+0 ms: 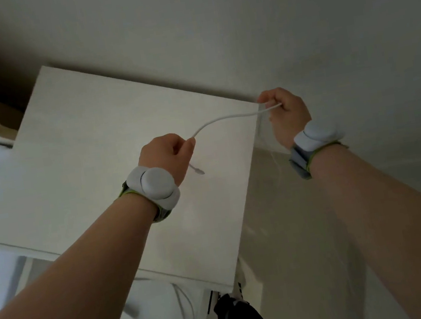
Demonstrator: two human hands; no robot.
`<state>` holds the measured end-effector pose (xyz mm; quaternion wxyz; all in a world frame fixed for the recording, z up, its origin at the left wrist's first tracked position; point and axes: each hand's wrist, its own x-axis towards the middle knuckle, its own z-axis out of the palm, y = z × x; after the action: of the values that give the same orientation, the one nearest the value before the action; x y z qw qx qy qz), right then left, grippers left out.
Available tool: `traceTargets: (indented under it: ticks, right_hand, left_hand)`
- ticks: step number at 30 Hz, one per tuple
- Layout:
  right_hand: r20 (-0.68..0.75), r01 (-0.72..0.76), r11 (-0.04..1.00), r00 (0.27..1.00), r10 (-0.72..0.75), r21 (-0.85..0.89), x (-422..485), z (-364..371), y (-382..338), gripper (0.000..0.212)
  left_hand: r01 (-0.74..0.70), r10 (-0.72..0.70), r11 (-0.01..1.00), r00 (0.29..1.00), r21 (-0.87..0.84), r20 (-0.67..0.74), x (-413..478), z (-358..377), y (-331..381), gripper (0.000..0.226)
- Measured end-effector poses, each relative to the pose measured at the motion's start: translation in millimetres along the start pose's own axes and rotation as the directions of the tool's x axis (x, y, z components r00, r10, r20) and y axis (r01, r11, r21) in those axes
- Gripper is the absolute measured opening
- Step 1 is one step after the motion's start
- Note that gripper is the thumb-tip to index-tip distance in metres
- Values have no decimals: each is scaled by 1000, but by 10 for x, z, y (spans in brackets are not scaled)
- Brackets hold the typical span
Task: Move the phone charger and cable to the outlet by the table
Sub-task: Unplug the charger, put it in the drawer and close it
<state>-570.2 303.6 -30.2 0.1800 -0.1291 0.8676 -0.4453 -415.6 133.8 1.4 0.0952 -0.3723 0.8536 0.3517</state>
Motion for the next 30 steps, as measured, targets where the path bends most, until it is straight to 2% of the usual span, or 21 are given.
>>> traceTargets:
  ticks: [8,12,14,16,18,19,21,23,26,30]
  right_hand:
    - [98,50,996,994,-43,-68,226,291,16,26]
    - [188,94,984,980,-65,-153,230,479,-58,25]
    - [220,154,958,970,-101,-240,201,596,-123,27]
    - [298,209,926,948,-113,-315,157,751,-182,32]
    - [361,244,901,926,-108,-358,86,920,-266,35]
    - [378,268,891,918,-121,-366,42,998,-308,34]
    - [410,318,880,898,-160,-354,-43,1102,-379,32]
    - [421,327,875,893,-162,-356,-95,1120,-405,29]
    - [324,184,881,945,-37,-436,-61,1032,-359,23]
    - [218,52,771,969,114,-634,97,787,-163,25]
  left_hand:
    - [64,-64,998,998,-14,4,115,-23,-290,34]
    - [167,-166,986,985,12,-55,128,-58,-457,35]
    - [151,-137,978,986,147,-97,112,-47,-529,31]
    - [64,-51,978,996,200,-68,75,-41,-520,45]
    - [-36,36,999,999,34,21,60,-23,-438,54]
    - [-57,60,997,997,-50,56,60,-6,-384,49]
    - [-49,55,995,996,-88,72,81,28,-298,32]
    - [-36,36,995,999,-97,-2,111,17,-269,28]
    - [-41,3,976,985,-213,-174,144,-21,-323,28]
    - [-2,-104,939,951,-343,-291,200,-108,-449,27]
